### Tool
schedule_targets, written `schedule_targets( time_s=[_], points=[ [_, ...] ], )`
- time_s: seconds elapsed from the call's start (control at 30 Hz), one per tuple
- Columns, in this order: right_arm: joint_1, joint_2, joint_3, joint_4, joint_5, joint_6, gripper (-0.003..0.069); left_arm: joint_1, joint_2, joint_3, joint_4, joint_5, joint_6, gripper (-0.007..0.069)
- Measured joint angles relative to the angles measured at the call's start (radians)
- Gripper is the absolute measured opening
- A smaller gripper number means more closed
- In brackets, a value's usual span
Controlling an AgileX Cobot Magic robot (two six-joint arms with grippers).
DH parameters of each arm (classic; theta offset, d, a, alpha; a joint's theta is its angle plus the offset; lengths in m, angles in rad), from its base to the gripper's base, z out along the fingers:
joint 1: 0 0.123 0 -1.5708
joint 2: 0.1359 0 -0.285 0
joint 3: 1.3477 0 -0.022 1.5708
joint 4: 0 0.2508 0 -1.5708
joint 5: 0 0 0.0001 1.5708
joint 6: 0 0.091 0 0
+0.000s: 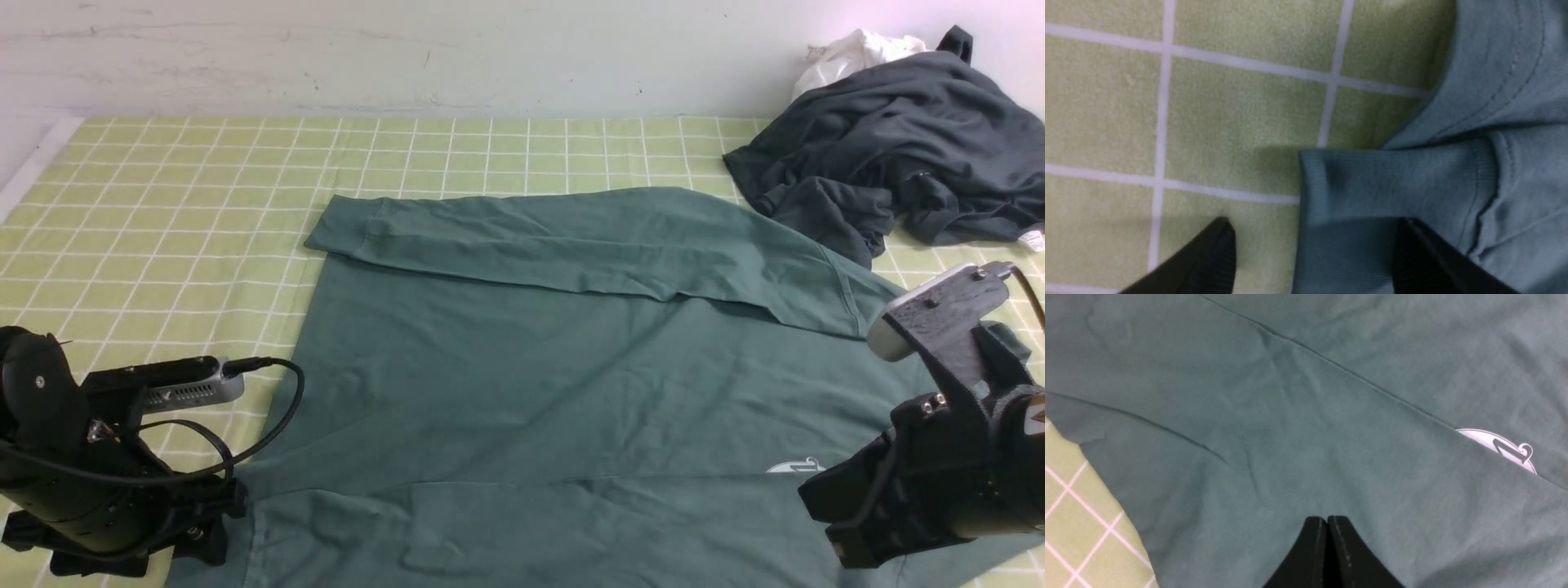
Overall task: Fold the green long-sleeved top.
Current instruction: Use the left arm to clamp the cuff closest to it
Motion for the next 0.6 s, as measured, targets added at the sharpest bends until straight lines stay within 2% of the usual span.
schedule_targets(
  time_s=[0.27, 0.4, 0.6],
  points=[
    [0.000, 0.001, 0.000, 0.003, -0.012, 0.000, -0.0010, 0.000, 0.004, -0.001, -0.013, -0.047, 0.031, 0.0316],
    [0.000, 0.001, 0.000, 0.004, -0.018, 0.000, -0.0010, 0.000, 0.004, -0.001, -0.036, -0.048, 0.091, 0.0267],
    [0.000, 0.001, 0.000, 0.004, -0.020, 0.000, -0.0010, 0.000, 0.003, -0.001, -0.090, -0.048, 0.243, 0.0078]
  ],
)
